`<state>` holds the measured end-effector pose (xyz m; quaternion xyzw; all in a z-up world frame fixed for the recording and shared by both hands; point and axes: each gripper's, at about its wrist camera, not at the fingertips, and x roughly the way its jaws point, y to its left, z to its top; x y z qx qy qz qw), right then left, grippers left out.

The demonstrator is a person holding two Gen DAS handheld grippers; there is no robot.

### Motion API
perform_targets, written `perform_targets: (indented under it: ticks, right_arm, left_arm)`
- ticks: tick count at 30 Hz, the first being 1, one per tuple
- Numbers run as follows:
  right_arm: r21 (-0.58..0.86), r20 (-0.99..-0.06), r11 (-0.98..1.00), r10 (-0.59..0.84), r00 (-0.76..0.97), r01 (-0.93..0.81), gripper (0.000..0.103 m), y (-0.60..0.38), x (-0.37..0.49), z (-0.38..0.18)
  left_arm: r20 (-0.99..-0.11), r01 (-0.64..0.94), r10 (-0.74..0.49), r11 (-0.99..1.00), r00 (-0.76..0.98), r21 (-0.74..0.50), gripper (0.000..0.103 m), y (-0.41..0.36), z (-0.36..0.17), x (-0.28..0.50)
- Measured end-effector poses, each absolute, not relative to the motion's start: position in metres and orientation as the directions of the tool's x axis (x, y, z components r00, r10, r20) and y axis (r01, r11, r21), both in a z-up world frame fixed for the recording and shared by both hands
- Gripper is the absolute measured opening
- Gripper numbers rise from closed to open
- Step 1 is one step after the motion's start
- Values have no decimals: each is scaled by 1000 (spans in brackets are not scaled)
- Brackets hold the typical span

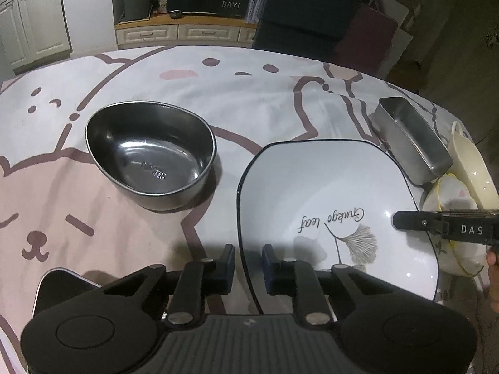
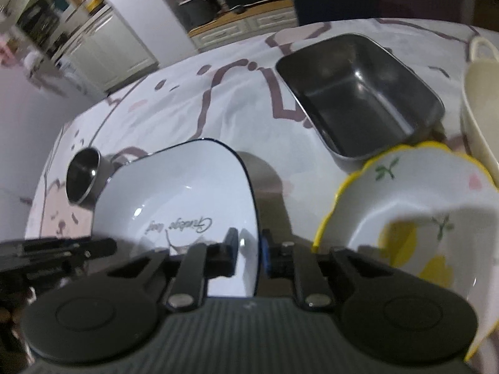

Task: Organize plates and bowls
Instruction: 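Lift the white square plate with both tools and carry it across the table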

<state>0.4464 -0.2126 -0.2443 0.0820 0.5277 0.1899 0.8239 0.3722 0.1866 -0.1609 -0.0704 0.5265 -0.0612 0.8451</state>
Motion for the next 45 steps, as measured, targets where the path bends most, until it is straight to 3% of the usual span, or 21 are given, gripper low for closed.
perform_targets:
  ticks: [8, 15, 25, 32, 45]
  right_arm:
    - [288, -848, 881, 417, 327, -375, 14, -206, 463, -247]
    - [252, -840, 881, 405, 360, -401, 14, -203, 449, -245]
    - [255, -810, 870, 430, 397, -423, 14, -213, 431, -217]
    - [326, -781, 860, 479, 400, -392, 13, -241, 393, -181]
    - [348, -879, 894, 416, 234, -281, 13, -261, 317, -208]
  left_arm:
    - [-885, 21, -183, 981, 429, -192, 19, 182, -164, 370]
    - [-868, 26, -150, 987, 474, -156, 19, 176, -159, 362]
    - [-831, 12, -125, 990, 542, -141, 18, 167, -113, 336]
    - [-827, 5, -116, 991, 550, -136, 16, 145, -78, 291]
    - [-899, -54, -105, 989, 425, -141, 17, 121, -113, 225]
